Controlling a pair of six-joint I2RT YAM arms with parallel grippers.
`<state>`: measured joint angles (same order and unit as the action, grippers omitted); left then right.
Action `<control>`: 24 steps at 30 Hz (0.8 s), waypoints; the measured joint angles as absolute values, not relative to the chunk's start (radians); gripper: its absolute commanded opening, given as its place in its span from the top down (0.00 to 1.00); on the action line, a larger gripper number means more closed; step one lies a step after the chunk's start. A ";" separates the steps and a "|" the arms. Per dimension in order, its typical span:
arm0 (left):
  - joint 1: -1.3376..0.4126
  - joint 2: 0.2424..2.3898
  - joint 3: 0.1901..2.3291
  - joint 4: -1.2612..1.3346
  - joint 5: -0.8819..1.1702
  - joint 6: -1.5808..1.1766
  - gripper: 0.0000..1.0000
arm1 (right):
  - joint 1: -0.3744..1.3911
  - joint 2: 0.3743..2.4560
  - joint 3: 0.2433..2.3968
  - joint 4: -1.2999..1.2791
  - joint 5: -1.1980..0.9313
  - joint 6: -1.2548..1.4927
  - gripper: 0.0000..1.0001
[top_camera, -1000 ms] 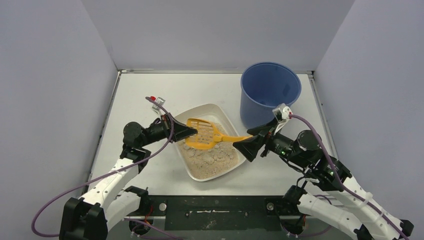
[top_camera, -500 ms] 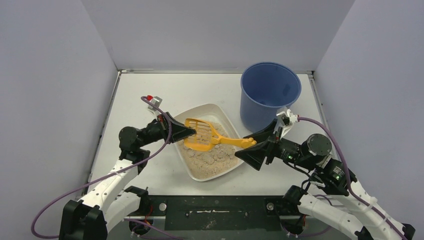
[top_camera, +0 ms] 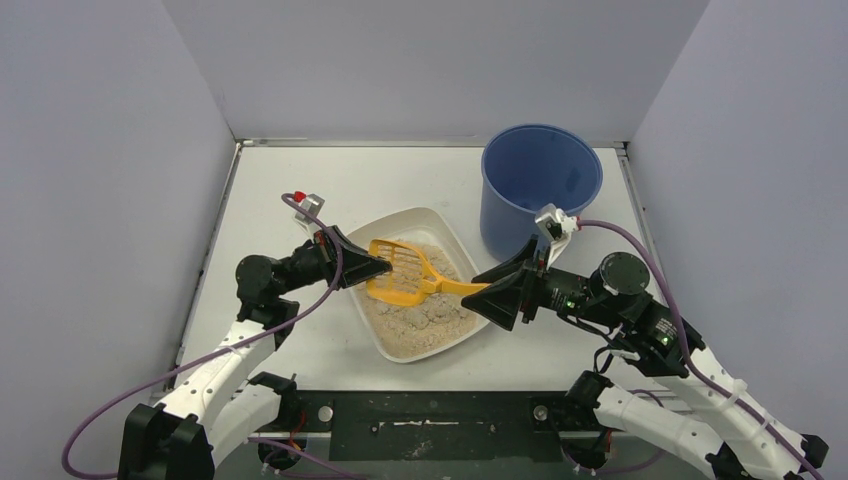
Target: Clean the litter box
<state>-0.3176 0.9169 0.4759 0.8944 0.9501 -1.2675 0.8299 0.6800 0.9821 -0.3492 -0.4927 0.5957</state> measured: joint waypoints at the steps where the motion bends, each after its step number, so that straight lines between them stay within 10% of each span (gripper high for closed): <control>1: -0.318 0.917 0.476 0.894 0.950 -1.267 1.00 | 0.830 0.683 0.986 -0.350 -0.497 0.596 0.45; 15: -0.318 0.917 0.476 0.893 0.947 -1.267 1.00 | 0.830 0.697 1.000 -0.404 -0.505 0.596 0.57; 24: -0.318 0.917 0.476 0.883 0.941 -1.254 1.00 | 0.830 0.697 1.000 -0.405 -0.506 0.596 0.88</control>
<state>-0.3176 0.9169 0.4759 0.8825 0.9405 -1.2537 0.8299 0.6968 1.0000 -0.4053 -0.5056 0.5964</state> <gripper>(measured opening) 0.013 0.254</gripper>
